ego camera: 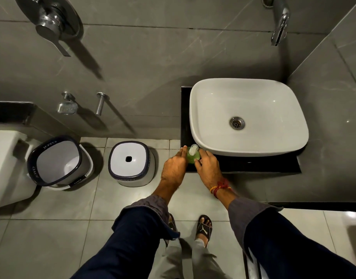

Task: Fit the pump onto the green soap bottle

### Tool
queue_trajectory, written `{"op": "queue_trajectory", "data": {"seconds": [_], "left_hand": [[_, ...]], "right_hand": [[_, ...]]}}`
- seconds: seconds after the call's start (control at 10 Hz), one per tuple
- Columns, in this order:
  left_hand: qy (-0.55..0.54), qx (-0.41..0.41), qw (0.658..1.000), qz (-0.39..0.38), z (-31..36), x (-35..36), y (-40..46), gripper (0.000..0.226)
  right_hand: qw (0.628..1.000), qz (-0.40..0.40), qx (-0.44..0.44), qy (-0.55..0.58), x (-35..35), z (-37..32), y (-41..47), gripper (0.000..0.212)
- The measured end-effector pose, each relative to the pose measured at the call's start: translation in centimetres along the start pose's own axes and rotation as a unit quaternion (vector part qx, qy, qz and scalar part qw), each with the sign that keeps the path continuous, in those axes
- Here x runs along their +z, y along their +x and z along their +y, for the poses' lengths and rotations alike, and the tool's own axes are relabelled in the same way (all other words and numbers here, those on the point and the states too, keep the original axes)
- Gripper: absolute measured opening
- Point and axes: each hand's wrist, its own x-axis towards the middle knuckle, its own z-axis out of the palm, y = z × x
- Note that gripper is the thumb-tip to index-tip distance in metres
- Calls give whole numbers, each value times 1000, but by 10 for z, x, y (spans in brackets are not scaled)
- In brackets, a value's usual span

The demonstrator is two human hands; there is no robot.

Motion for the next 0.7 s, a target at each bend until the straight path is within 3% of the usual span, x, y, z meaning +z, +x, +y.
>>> {"op": "queue_trajectory", "data": {"seconds": [0.4, 0.6, 0.7], "left_hand": [[9, 32, 999, 19, -8, -4, 16, 68], [3, 90, 993, 80, -33, -63, 9, 71], [15, 101, 980, 169, -30, -144, 31, 69]], "right_hand": [[990, -14, -13, -140, -4, -8, 6, 35], [959, 50, -145, -238, -68, -15, 19, 29], [930, 147, -201, -270, -131, -44, 65, 43]]}}
